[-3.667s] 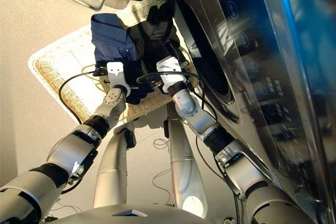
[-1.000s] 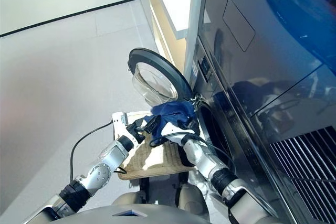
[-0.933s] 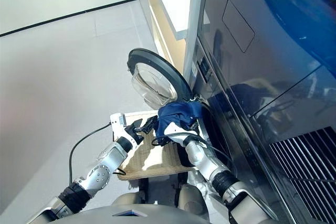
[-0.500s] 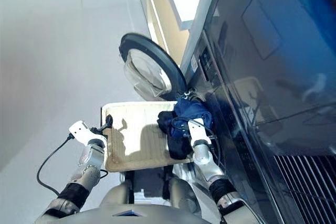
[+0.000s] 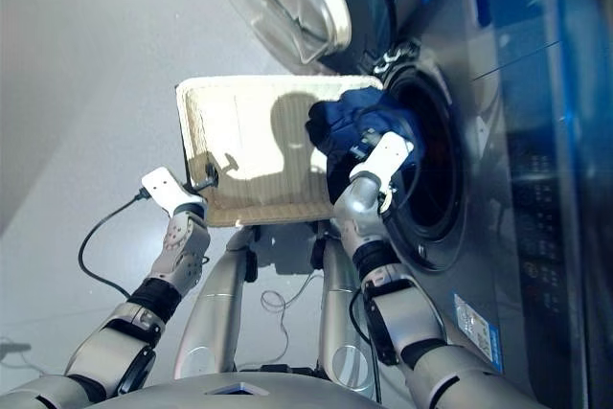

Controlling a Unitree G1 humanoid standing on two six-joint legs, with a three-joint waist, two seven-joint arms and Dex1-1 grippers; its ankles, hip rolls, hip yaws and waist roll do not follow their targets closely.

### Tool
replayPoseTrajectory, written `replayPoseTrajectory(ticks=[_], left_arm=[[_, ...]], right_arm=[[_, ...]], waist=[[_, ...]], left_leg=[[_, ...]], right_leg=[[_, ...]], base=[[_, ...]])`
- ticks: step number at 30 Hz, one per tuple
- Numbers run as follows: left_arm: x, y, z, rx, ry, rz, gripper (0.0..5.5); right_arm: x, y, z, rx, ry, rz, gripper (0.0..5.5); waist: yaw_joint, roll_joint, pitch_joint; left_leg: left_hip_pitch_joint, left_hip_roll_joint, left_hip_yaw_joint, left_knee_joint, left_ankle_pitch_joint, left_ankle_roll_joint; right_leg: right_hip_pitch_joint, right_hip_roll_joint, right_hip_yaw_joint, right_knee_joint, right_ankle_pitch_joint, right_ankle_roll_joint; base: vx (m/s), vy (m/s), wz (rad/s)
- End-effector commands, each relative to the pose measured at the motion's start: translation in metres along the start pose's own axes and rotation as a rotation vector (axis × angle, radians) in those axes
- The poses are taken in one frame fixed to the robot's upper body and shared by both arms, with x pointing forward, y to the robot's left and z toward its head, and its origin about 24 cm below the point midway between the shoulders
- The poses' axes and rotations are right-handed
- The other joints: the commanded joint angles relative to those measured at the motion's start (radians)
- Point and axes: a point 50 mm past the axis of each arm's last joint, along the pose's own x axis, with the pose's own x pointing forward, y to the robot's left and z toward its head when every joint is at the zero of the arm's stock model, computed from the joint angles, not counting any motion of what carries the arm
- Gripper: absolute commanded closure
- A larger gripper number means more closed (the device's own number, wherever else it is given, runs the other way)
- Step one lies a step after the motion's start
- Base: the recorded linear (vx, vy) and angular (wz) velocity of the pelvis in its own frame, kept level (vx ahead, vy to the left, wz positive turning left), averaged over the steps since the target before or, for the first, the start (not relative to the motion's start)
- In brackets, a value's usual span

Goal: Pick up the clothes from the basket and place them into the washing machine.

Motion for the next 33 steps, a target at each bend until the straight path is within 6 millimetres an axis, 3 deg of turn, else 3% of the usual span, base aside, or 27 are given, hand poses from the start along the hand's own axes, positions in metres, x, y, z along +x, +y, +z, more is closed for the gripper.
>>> replayPoseTrajectory(ticks=[1,8,16,20,24,25,26,33], left_arm=[[-0.003,-0.002,0.023,-0.015,-0.140,-0.045,0.00],[-0.005,-0.011,0.030,-0.032,-0.145,-0.132,0.00],[-0.005,-0.012,0.032,-0.069,-0.129,-0.151,0.00],[-0.005,-0.012,0.031,-0.066,-0.121,-0.156,0.00],[-0.005,-0.016,0.033,-0.082,-0.140,-0.161,0.00],[-0.004,-0.016,0.034,-0.082,-0.147,-0.163,0.00],[-0.003,-0.017,0.035,-0.086,-0.153,-0.164,0.00],[0.002,-0.013,0.035,-0.140,-0.145,-0.157,0.00]], right_arm=[[0.028,-0.018,0.036,0.108,-0.088,-0.178,5.50],[0.069,-0.062,0.082,0.194,-0.091,-0.446,5.50],[0.091,-0.100,0.135,0.324,-0.168,-0.559,5.50],[0.095,-0.124,0.141,0.229,-0.178,-0.625,5.50],[0.090,-0.106,0.133,0.103,-0.240,-0.541,5.50],[0.090,-0.107,0.127,0.097,-0.226,-0.523,3.75],[0.089,-0.104,0.123,0.097,-0.220,-0.499,0.00],[0.073,-0.074,0.061,0.058,-0.060,-0.129,0.00]], waist=[[0.014,0.056,-0.064],[0.038,0.076,-0.093],[0.044,0.076,-0.123],[0.037,0.066,-0.137],[0.033,0.060,-0.150],[0.030,0.058,-0.154],[0.029,0.055,-0.157],[0.006,0.025,-0.162]], left_leg=[[-0.049,-0.043,0.013,0.138,-0.169,0.030],[-0.145,-0.045,0.015,0.180,-0.181,0.038],[-0.205,-0.045,0.011,0.192,-0.182,0.035],[-0.238,-0.045,0.014,0.221,-0.192,0.036],[-0.250,-0.042,0.016,0.232,-0.194,0.040],[-0.247,-0.041,0.015,0.231,-0.194,0.039],[-0.244,-0.040,0.013,0.228,-0.194,0.039],[-0.169,-0.033,0.008,0.155,-0.173,0.025]], right_leg=[[-0.022,-0.003,0.011,0.077,-0.102,0.102],[-0.125,-0.010,0.031,0.132,-0.116,0.097],[-0.185,-0.010,0.045,0.153,-0.129,0.089],[-0.217,-0.008,0.050,0.178,-0.133,0.084],[-0.224,-0.009,0.051,0.179,-0.129,0.084],[-0.222,-0.008,0.050,0.179,-0.129,0.085],[-0.219,-0.008,0.050,0.178,-0.129,0.085],[-0.146,-0.004,0.045,0.104,-0.101,0.090]], base=[[0.000,0.000,0.000],[0.000,0.000,0.000],[0.000,0.000,0.000],[0.000,0.000,0.000],[0.000,0.000,0.000],[0.000,0.000,0.000],[0.000,0.000,0.000],[0.000,0.000,0.000]])
